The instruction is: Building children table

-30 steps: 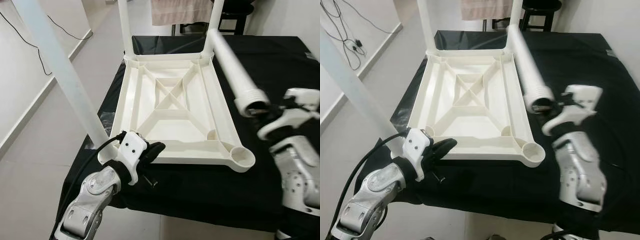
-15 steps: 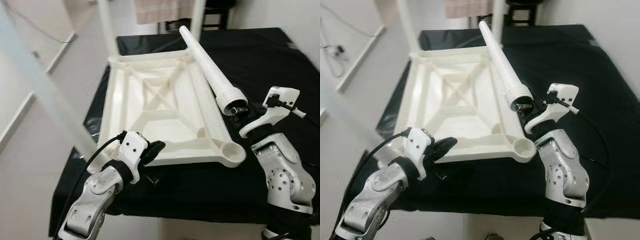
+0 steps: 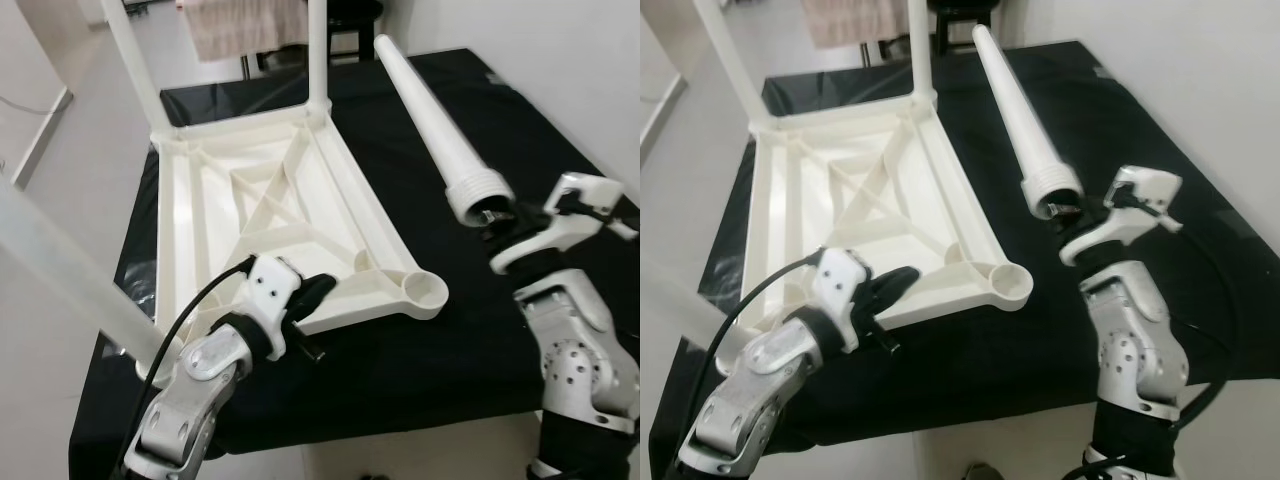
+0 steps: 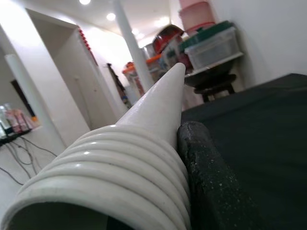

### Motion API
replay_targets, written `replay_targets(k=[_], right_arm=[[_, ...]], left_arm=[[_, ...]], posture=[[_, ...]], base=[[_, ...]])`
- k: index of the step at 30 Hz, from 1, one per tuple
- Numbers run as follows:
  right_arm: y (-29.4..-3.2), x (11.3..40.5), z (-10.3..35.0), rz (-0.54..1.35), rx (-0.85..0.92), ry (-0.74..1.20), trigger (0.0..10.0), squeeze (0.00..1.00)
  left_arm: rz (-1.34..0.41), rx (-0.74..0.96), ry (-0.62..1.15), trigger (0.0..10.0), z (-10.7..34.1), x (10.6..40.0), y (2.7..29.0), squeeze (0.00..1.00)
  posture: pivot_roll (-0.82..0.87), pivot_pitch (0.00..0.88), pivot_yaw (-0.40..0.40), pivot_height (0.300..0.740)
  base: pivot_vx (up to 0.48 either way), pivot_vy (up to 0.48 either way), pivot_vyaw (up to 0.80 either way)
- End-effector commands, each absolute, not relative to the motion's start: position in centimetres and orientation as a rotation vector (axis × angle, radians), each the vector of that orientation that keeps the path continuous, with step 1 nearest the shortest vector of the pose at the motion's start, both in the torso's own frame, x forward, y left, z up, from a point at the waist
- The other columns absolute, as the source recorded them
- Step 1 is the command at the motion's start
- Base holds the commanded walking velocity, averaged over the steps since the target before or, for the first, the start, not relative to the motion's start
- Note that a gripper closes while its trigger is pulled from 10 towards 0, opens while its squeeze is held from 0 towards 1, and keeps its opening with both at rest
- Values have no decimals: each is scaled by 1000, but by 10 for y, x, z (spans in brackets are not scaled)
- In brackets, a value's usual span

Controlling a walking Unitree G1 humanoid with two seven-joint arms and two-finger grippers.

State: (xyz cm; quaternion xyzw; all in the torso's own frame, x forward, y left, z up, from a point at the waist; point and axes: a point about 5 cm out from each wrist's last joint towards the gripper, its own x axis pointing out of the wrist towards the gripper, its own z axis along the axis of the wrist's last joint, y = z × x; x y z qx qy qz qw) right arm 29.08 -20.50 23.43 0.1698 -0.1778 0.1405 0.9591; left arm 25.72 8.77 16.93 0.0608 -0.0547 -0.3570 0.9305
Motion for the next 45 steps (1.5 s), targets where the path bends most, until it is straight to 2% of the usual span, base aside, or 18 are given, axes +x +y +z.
replay_targets(k=[1, 10, 20, 21, 26, 28, 31, 32, 34, 35, 39, 45], right_arm=[[-202, 286, 242, 318, 349, -417, 10000, 0], [-213, 286, 243, 285, 338, -429, 10000, 0], [-218, 284, 245, 292, 320, -454, 10000, 0], [-224, 281, 247, 300, 326, -485, 10000, 0], [-229, 277, 250, 331, 330, -516, 10000, 0], [-238, 269, 252, 394, 316, -553, 10000, 0], [-244, 265, 252, 424, 319, -570, 10000, 0], [-256, 253, 253, 493, 312, -587, 10000, 0], [-256, 253, 253, 493, 312, -587, 10000, 0], [-263, 239, 254, 565, 289, -586, 10000, 0], [-268, 228, 253, 624, 251, -567, 10000, 0], [-276, 206, 249, 719, 159, -503, 10000, 0]], left_arm=[[-760, 116, -105, 10000, 169, 254, 86, 0], [-808, 87, -105, 10000, 171, 252, 75, 0], [-807, 22, -142, 10000, 182, 258, 70, 0], [-793, -37, -155, 10000, 189, 262, 71, 0], [-782, -82, -160, 10000, 195, 267, 72, 0], [-795, -192, -157, 10000, 205, 274, 69, 0], [-811, -263, -160, 10000, 211, 276, 67, 0], [-850, -409, -178, 10000, 224, 280, 65, 0], [-850, -409, -178, 10000, 224, 280, 65, 0], [-911, -604, -212, 10000, 241, 280, 68, 1000], [-990, -721, -245, 10000, 254, 277, 71, 1000], [-1071, -804, -321, 10000, 273, 274, 84, 1000]], posture=[[-4, 110, 9, 740], [-4, 107, 12, 740], [0, 107, 14, 740], [2, 108, 15, 740], [5, 107, 15, 740], [4, 106, 15, 740], [3, 107, 16, 740], [2, 106, 17, 740], [2, 106, 17, 740], [-2, 106, 22, 740], [-3, 105, 22, 740], [-11, 101, 29, 740]], base=[[0, -472, 0], [0, -475, 0], [0, 0, 0], [0, 0, 0], [0, 0, 0], [0, 0, 0], [0, 0, 0], [0, 0, 0], [0, 0, 0], [0, 0, 0], [0, 0, 0], [0, 0, 0]])
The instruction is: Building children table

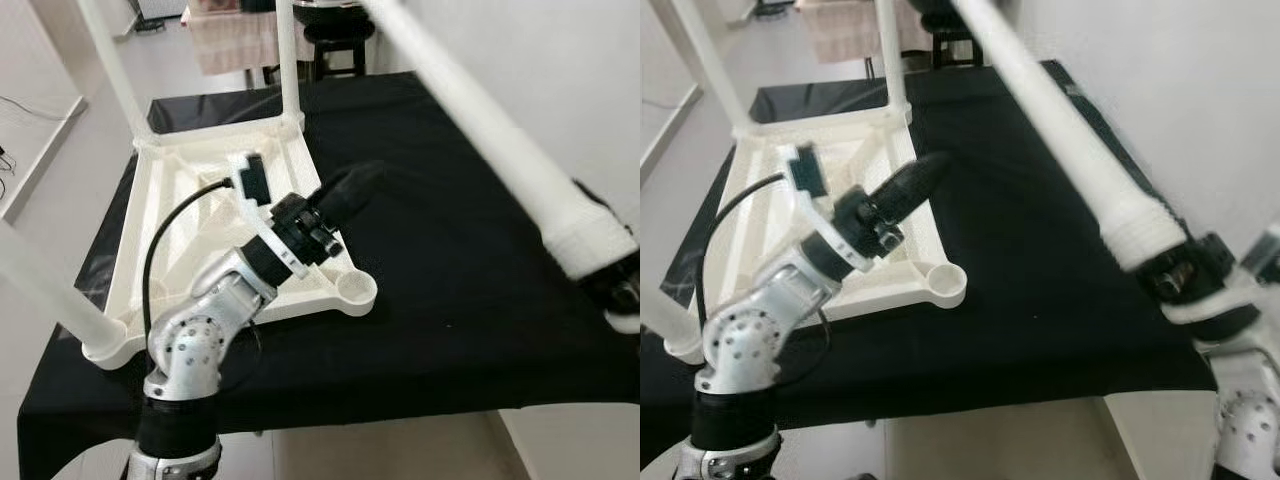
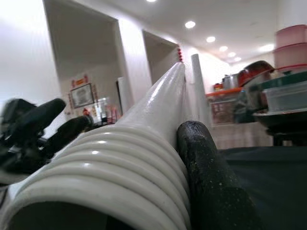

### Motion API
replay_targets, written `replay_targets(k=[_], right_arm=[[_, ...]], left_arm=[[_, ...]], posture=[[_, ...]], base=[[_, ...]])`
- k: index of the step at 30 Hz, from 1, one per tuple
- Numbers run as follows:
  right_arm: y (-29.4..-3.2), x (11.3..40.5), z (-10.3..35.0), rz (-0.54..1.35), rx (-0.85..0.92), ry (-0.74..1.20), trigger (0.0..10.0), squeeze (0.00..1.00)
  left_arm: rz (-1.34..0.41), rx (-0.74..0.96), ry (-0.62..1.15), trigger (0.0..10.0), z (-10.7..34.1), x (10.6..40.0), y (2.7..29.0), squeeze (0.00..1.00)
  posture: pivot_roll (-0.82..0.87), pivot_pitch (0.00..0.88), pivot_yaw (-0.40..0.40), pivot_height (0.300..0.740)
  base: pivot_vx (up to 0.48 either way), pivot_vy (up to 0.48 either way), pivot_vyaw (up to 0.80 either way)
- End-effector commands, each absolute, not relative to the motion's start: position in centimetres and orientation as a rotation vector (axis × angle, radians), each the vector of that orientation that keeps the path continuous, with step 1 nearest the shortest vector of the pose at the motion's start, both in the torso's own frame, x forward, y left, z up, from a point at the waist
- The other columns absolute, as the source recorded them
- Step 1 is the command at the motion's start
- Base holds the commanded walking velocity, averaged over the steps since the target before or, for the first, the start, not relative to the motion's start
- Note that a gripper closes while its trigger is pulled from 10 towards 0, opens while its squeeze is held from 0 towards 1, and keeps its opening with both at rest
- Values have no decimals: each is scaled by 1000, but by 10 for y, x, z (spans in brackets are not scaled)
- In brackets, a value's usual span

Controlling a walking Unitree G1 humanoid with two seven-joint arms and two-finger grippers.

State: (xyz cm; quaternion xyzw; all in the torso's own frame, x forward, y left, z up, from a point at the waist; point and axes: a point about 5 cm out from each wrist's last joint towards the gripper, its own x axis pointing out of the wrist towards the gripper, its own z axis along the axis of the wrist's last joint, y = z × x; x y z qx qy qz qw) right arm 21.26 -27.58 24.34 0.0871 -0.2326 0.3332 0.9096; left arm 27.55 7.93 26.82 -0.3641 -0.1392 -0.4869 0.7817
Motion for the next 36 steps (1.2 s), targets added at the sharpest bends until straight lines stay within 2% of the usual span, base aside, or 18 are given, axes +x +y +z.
replay_targets(k=[1, 5, 23, 25, 26, 36], right_arm=[[-281, 198, 249, 754, 123, -467, 10000, 0], [-286, 187, 256, 817, 90, -454, 10000, 0], [-240, 191, 264, 1097, 191, -508, 10000, 0], [-234, 192, 263, 1123, 200, -500, 10000, 0], [-228, 191, 261, 1153, 203, -485, 10000, 0], [-209, 191, 256, 1261, 216, -439, 10000, 0]], left_arm=[[-1095, -846, -339, 10000, 279, 274, 91, 1000], [-1154, -915, -321, 10000, 286, 274, 100, 1000], [-1149, -1098, -304, 10000, 293, 279, 110, 1000], [-1142, -1108, -297, 10000, 292, 280, 110, 961], [-1145, -1128, -303, 10000, 293, 280, 110, 0], [-1143, -1178, -308, 10000, 296, 282, 112, 0]], posture=[[-15, 99, 34, 740], [-25, 95, 40, 740], [-23, 97, 43, 740], [-24, 99, 41, 740], [-25, 99, 41, 740], [-28, 102, 39, 740]], base=[[0, 0, 0], [0, 0, 0], [0, 0, 0], [0, 0, 0], [0, 0, 0], [0, 0, 0]])
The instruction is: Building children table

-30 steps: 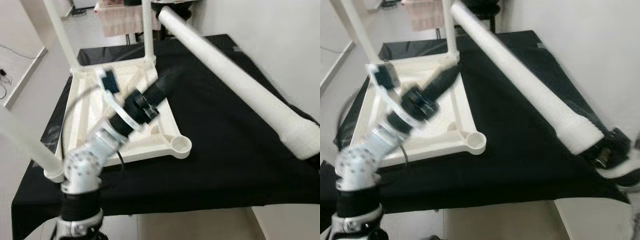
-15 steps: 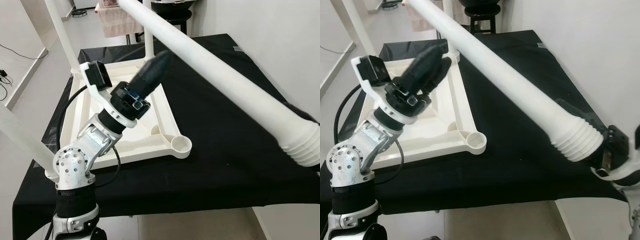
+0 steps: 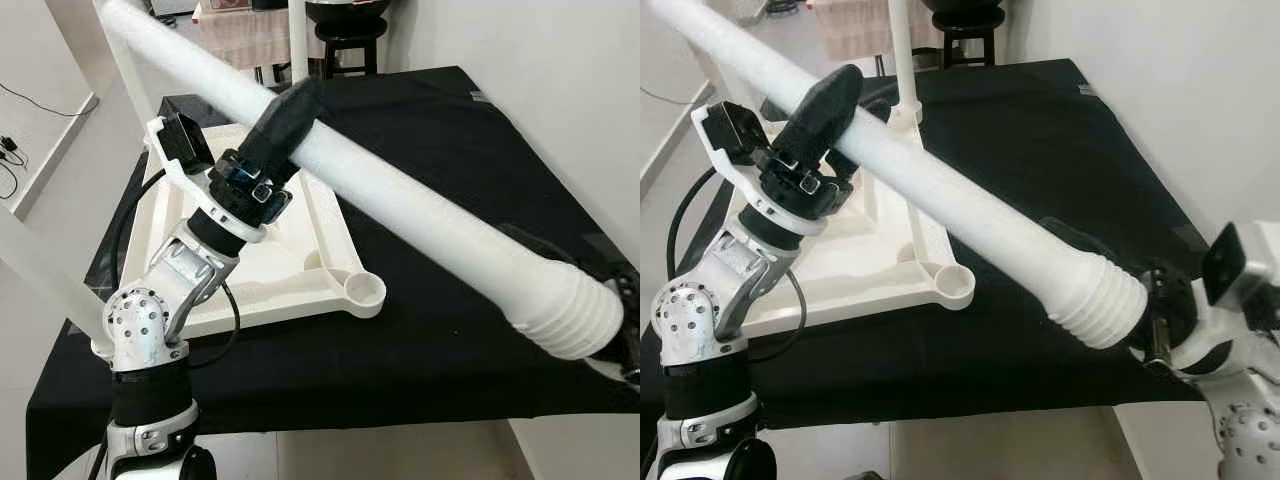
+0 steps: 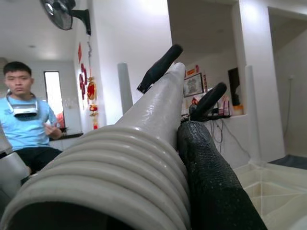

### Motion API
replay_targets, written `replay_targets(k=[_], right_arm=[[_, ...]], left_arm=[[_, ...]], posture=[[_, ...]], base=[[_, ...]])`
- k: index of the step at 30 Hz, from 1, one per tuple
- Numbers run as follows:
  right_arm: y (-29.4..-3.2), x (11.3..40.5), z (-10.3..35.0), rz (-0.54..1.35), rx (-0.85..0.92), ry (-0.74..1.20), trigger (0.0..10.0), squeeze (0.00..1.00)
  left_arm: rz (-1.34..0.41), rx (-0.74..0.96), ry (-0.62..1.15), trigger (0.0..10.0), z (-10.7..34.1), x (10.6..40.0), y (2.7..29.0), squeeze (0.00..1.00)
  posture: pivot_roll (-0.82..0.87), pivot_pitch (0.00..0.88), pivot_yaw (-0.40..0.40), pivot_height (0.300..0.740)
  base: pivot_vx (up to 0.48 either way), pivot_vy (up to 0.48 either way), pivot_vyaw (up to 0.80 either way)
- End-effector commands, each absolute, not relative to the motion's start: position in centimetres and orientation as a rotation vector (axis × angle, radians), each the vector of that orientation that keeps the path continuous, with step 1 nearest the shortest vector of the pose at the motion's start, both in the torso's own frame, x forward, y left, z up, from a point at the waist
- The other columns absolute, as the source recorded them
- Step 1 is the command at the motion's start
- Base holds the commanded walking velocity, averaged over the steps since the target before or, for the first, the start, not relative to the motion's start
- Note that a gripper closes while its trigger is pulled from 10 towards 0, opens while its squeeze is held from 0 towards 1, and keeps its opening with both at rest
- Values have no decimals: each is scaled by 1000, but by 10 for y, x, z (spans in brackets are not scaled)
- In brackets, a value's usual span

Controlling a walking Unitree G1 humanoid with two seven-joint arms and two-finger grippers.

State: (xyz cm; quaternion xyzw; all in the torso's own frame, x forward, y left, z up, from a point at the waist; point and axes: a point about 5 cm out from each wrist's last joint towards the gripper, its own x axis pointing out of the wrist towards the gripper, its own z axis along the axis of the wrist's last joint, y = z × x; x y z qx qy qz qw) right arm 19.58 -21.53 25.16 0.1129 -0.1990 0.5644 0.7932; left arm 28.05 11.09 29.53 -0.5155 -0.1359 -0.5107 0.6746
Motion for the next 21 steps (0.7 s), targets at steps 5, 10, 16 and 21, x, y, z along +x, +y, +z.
replay_targets(k=[5, 10, 16, 21], right_arm=[[-204, 197, 245, 1270, 156, -358, 10000, 0], [-206, 205, 244, 1218, 165, -378, 10000, 0], [-207, 206, 243, 1203, 171, -379, 10000, 0], [-209, 205, 242, 1185, 173, -384, 10000, 0]], left_arm=[[-1170, -1209, -319, 0, 297, 279, 113, 0], [-1251, -1215, -325, 0, 299, 269, 108, 0], [-1254, -1231, -337, 0, 301, 268, 108, 0], [-1226, -1247, -340, 0, 303, 272, 111, 0]], posture=[[-28, 105, 34, 740], [-32, 112, 31, 740], [-40, 115, 31, 740], [-44, 116, 35, 740]], base=[[0, 0, 0], [0, 0, 0], [0, 0, 0], [0, 0, 0]])
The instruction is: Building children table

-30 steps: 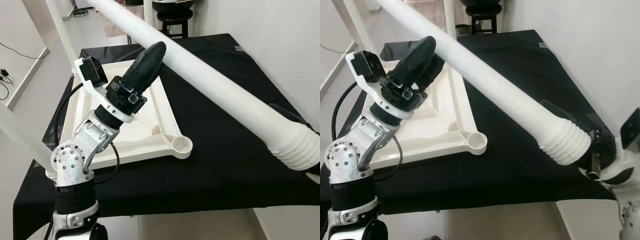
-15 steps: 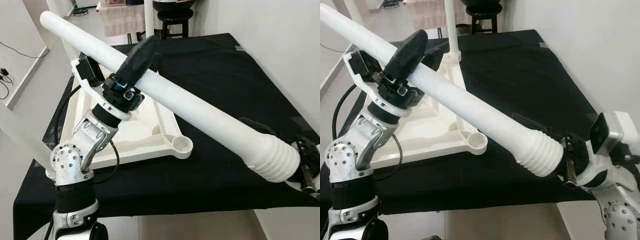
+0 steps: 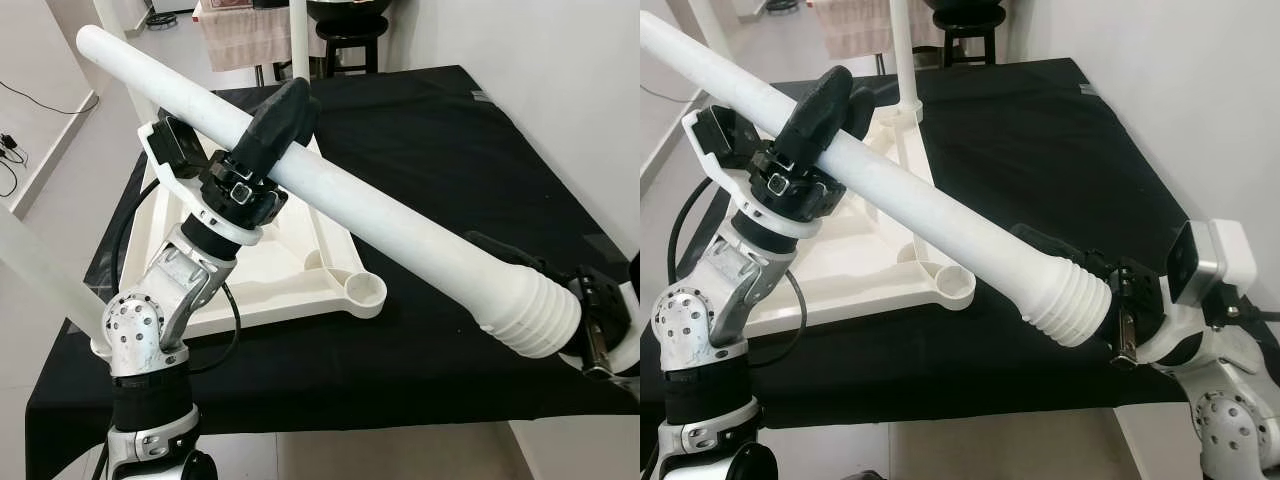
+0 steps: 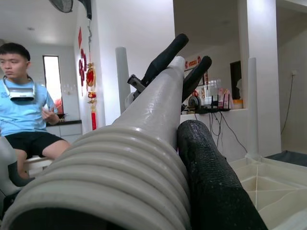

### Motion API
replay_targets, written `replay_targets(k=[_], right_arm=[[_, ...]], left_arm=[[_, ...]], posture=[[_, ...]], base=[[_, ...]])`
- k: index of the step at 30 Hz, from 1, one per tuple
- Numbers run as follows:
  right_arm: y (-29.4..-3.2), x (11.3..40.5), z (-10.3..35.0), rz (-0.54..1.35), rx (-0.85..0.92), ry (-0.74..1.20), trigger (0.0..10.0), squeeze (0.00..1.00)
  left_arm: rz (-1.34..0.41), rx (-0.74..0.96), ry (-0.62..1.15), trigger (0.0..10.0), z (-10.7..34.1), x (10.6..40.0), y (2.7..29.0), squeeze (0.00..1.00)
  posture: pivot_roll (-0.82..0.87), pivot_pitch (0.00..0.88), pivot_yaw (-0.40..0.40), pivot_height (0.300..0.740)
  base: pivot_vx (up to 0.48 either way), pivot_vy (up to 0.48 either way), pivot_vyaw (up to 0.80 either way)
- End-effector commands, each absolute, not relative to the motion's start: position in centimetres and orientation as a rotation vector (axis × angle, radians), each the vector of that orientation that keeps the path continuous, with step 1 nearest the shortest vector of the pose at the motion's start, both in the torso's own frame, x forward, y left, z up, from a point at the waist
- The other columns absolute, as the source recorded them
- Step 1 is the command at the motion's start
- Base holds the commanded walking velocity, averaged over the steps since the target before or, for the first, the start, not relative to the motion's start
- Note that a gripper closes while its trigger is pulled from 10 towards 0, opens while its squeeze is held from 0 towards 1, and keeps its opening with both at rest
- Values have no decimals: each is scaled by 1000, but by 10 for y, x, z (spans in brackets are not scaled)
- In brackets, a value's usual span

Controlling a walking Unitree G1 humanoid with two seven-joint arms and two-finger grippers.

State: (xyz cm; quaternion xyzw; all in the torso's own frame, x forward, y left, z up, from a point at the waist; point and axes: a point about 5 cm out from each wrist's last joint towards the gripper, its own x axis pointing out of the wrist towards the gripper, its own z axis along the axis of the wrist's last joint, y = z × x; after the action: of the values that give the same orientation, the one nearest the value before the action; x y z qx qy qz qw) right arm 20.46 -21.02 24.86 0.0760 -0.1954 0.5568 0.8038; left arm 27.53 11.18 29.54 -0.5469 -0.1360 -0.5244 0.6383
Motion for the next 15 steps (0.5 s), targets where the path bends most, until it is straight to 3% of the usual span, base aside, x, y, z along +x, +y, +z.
replay_targets(k=[1, 10, 11, 15], right_arm=[[-209, 205, 241, 1173, 172, -387, 10000, 0], [-215, 210, 237, 1062, 217, -406, 10000, 0], [-218, 213, 236, 1032, 267, -404, 10000, 1000], [-222, 213, 236, 1000, 315, -430, 10000, 1000]], left_arm=[[-1210, -1260, -345, 0, 304, 274, 112, 0], [-1117, -1328, -407, 0, 314, 284, 125, 0], [-1081, -1354, -440, 0, 318, 289, 130, 0], [-1037, -1373, -468, 0, 323, 295, 136, 0]], posture=[[-44, 116, 37, 740], [-47, 119, 42, 740], [-47, 119, 41, 740], [-50, 121, 43, 740]], base=[[0, 0, 0], [0, 0, 0], [0, 0, 0], [0, 0, 0]])
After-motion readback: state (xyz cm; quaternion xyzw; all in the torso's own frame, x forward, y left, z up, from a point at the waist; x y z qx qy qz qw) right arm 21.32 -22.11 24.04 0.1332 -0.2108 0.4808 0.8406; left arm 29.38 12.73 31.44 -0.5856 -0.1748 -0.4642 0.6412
